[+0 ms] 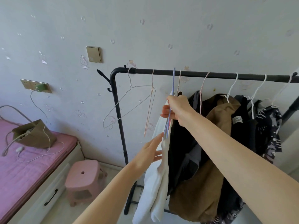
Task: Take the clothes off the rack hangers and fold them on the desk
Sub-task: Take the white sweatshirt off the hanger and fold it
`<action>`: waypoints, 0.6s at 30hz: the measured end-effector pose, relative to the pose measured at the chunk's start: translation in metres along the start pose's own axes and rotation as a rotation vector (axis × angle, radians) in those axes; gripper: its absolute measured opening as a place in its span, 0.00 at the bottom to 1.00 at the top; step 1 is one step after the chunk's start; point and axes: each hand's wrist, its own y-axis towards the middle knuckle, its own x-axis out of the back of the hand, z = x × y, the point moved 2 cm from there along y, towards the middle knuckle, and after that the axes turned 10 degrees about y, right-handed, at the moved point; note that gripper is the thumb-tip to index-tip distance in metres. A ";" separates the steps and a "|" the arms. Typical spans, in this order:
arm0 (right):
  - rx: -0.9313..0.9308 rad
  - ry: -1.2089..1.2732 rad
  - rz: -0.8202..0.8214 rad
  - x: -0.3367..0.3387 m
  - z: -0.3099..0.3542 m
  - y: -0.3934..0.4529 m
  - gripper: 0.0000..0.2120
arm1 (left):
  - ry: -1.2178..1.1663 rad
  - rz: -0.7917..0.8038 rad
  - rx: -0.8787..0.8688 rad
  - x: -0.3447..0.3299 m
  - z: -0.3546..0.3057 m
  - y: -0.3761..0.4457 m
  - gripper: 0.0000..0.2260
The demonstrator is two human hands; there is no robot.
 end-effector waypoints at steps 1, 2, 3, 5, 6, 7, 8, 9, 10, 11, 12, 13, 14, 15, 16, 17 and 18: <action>-0.001 0.000 -0.013 0.003 -0.001 -0.011 0.10 | -0.015 -0.033 0.015 -0.006 -0.001 -0.004 0.23; 0.001 0.000 -0.029 0.005 -0.002 -0.023 0.07 | -0.014 -0.063 0.019 -0.013 -0.003 -0.009 0.21; -0.001 -0.002 -0.035 0.008 -0.003 -0.031 0.06 | 0.010 -0.086 0.021 -0.019 -0.003 -0.010 0.21; -0.011 -0.028 -0.046 0.013 -0.006 -0.053 0.09 | 0.073 -0.098 -0.002 -0.030 -0.002 -0.014 0.19; -0.014 -0.046 -0.056 0.016 -0.010 -0.067 0.11 | 0.097 -0.103 -0.017 -0.036 -0.003 -0.021 0.17; -0.014 -0.064 -0.056 0.018 -0.011 -0.077 0.13 | 0.130 -0.115 -0.019 -0.039 -0.003 -0.022 0.17; -0.019 -0.090 -0.063 0.020 -0.015 -0.092 0.15 | 0.170 -0.124 -0.013 -0.043 -0.003 -0.028 0.18; -0.026 -0.135 -0.070 0.022 -0.020 -0.107 0.17 | 0.217 -0.137 -0.004 -0.047 -0.003 -0.036 0.20; -0.033 -0.185 -0.069 0.024 -0.023 -0.116 0.19 | 0.258 -0.152 -0.007 -0.049 -0.005 -0.037 0.22; -0.041 -0.247 -0.069 0.026 -0.028 -0.128 0.21 | 0.293 -0.164 -0.003 -0.052 -0.003 -0.042 0.24; -0.051 -0.306 -0.059 0.028 -0.031 -0.137 0.22 | 0.318 -0.189 0.003 -0.053 -0.004 -0.046 0.25; -0.059 -0.349 -0.051 0.030 -0.034 -0.148 0.22 | 0.341 -0.217 0.017 -0.053 -0.004 -0.050 0.26; -0.067 -0.378 -0.046 0.032 -0.035 -0.157 0.22 | 0.355 -0.258 0.025 -0.052 -0.004 -0.052 0.26; -0.075 -0.402 -0.042 0.035 -0.035 -0.167 0.23 | 0.373 -0.304 0.032 -0.052 -0.004 -0.054 0.26; -0.087 -0.425 -0.035 0.038 -0.035 -0.175 0.23 | 0.397 -0.360 0.038 -0.051 -0.006 -0.058 0.26; -0.100 -0.446 -0.025 0.041 -0.036 -0.181 0.23 | 0.437 -0.422 0.048 -0.049 -0.007 -0.062 0.27; -0.110 -0.470 -0.015 0.044 -0.036 -0.186 0.23 | 0.488 -0.481 0.053 -0.046 -0.009 -0.066 0.27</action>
